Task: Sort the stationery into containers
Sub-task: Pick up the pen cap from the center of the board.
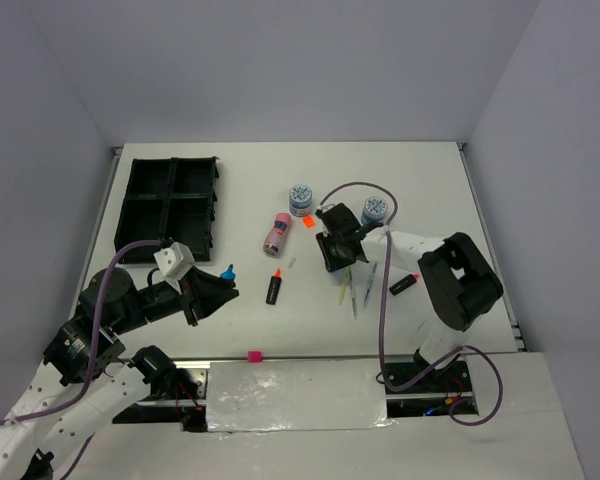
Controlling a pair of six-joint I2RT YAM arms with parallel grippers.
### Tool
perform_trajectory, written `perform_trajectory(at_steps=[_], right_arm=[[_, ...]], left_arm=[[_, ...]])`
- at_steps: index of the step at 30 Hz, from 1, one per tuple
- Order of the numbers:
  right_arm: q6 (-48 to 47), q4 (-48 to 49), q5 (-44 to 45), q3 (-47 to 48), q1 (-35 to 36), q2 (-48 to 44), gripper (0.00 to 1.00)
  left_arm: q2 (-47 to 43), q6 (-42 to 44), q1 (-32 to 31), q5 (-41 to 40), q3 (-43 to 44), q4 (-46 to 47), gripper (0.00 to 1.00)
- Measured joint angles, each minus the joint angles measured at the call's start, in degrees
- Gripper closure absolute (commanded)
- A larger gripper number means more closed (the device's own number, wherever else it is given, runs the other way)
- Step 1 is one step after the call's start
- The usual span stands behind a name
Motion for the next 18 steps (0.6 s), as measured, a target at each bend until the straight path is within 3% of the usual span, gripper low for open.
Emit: perform_trajectory(at_steps=[6,14,18], right_arm=[[-1.84,-1.05,0.07,-0.5,4.94,-3.41,0.87],[-16.35,-0.31,-12.92,-1.64,17.51,-34.93,0.92],[-23.67,-0.63,-18.1,0.2,21.14,-44.89,0.94]], left_arm=[[0.17,-0.87,0.0,1.27,0.0,0.22,1.0],[5.99,-10.93,0.0,5.29,2.89,0.96,1.0],[10.64,-17.9,0.02,7.39,8.39,0.72,1.0]])
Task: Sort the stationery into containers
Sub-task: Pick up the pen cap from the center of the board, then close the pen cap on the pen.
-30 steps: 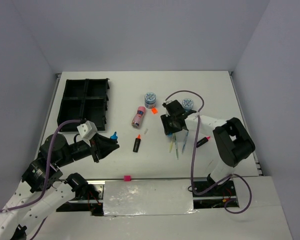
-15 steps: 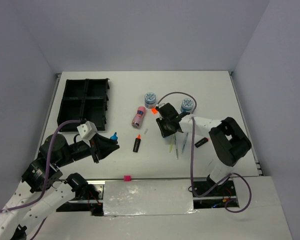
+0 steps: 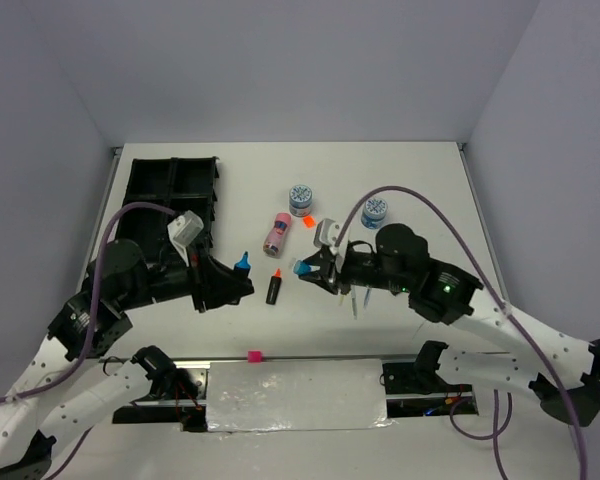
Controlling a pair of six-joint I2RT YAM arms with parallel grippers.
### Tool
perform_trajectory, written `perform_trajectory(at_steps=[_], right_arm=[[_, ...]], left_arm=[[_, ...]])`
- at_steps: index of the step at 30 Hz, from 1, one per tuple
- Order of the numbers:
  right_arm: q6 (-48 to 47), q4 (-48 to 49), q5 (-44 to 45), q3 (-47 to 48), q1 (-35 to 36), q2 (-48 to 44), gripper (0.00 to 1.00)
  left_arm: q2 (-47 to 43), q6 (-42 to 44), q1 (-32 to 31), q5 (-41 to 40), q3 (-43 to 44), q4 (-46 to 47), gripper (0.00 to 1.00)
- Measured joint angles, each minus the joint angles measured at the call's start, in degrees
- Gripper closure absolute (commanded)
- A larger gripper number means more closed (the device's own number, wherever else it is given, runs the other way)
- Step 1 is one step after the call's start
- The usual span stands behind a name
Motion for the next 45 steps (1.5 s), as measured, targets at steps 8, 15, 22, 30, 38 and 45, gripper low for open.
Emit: perform_trajectory(at_steps=[8,15,22,30,38,45], right_arm=[[-19.08,-6.84,1.92,7.76,9.29,-1.16,0.99],[-31.78,-12.26,5.62,7.41,12.87,-3.13,1.0],[-37.7,-15.82,9.73,7.41,18.95,-0.24,1.0],[-40.81,-20.15,12.9,9.51,20.76,5.31,1.0],[-42.42,-22.77,15.17,13.35,21.42,10.84,1.0],[-42.71,-24.33,15.63,15.8,23.52,12.39,1.0]], left_arm=[[9.38,-8.48,0.0,11.26,3.19,-0.31,1.0],[11.56,-9.07,0.0,18.1,2.6,-6.93,1.0],[13.44,-6.36,-0.13,22.4,1.79,-12.35,1.0],[16.65,-3.28,-1.99,22.58,-0.15,-16.31,1.0],[17.42,-2.45,-7.8,20.22,-0.13,-16.87,1.0],[18.21,-1.77,-9.42,18.75,-0.13,-16.7,1.0]])
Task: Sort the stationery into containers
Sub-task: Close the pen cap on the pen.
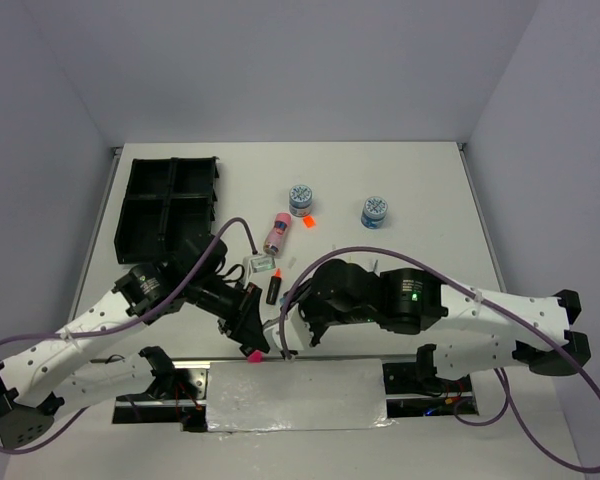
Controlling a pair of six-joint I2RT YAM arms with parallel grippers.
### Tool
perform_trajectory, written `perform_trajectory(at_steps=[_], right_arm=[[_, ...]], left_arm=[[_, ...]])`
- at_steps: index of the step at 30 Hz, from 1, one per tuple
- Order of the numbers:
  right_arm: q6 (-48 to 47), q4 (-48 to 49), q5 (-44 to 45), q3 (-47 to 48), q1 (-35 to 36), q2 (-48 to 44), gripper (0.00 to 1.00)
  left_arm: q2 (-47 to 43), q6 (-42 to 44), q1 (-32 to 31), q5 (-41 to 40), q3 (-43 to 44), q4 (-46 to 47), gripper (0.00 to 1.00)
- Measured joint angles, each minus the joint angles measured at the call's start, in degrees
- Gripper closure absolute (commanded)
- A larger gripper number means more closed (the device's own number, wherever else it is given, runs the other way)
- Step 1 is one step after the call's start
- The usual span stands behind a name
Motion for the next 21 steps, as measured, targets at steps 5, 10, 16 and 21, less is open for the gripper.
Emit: perform_trajectory(at_steps=[5,10,16,21], right_arm=[[0.15,-1.44,1.05,0.33,3.21,0.31,1.0],[0.59,-2.38,2.78,0.7,5.4,1.2,1.0],[0.85,-2.84,5.2,0.94,7.15,1.81,1.0],[0.59,-4.72,8.57,4.2,9.27,5.73,1.0]], left_arm=[[0.17,0.0,0.0,-0.72,0.0,0.57,1.0],[0.66,0.04,0.0,-1.53,0.0,0.85,1.0],[0.87,-0.02,-0.07,-1.53,0.0,1.33,1.0],[1.14,-0.26,-0.2,-1.77,-0.02,1.55,1.0]])
